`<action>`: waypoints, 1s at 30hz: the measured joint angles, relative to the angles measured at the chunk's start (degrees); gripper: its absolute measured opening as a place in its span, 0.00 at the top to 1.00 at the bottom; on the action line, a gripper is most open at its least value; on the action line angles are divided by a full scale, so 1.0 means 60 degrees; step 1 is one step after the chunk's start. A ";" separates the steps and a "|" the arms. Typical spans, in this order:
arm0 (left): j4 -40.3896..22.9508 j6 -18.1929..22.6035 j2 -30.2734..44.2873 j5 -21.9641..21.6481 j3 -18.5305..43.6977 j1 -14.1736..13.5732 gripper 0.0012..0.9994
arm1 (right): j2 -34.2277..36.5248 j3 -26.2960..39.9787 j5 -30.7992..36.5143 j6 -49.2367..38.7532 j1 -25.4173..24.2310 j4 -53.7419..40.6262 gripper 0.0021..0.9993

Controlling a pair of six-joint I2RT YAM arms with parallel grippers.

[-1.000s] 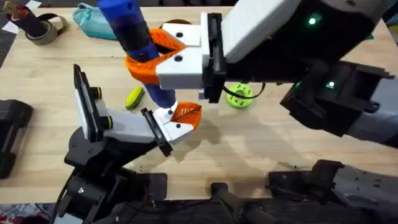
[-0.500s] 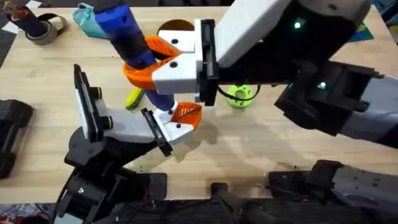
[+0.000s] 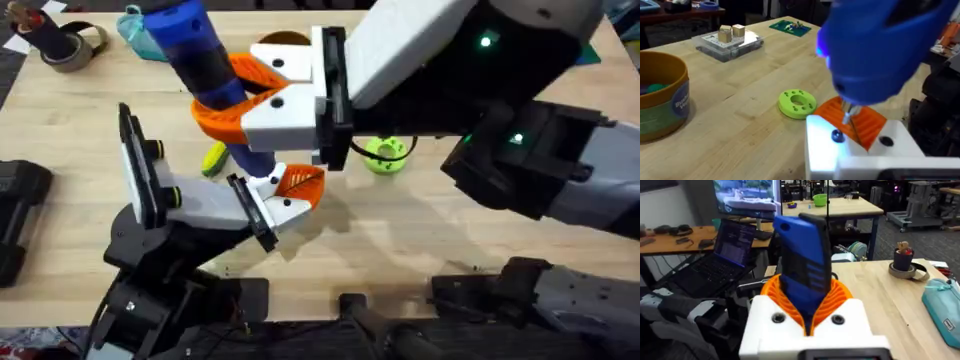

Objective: Pick up the gripper from the table and insert it into the empty holder that is missing its gripper. Then pick up a screw, insert it into the mounting hole, and use the screwdriver to tighten it. Finally, clean up the table by picking up the vegetable and placing it into the bucket.

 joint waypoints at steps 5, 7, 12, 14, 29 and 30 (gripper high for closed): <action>0.0000 0.0000 0.0000 0.0000 0.0000 0.0000 0.99 | -0.0003 -0.0003 -0.0003 0.0000 0.0000 -0.0084 0.97; 0.0000 0.0000 0.0000 0.0000 0.0000 0.0000 0.99 | -0.0003 -0.0003 -0.0003 0.0000 0.0000 -0.0215 0.97; 0.0000 0.0000 0.0000 0.0003 0.0000 0.0000 0.99 | -0.0003 0.0000 0.0000 0.0000 0.0000 -0.0381 0.97; 0.0000 0.0000 0.0000 0.0004 0.0000 0.0000 0.99 | -0.0003 0.0000 0.0000 -0.0004 0.0000 -0.0390 0.97; 0.0000 0.0000 0.0000 0.0000 0.0000 0.0000 0.99 | -0.0284 -0.0003 0.0000 0.0000 -0.0007 -0.0197 0.97; 0.0000 0.0000 0.0000 0.0000 0.0000 0.0000 0.99 | -0.0363 0.0000 -0.0003 0.0003 -0.0008 -0.0193 0.97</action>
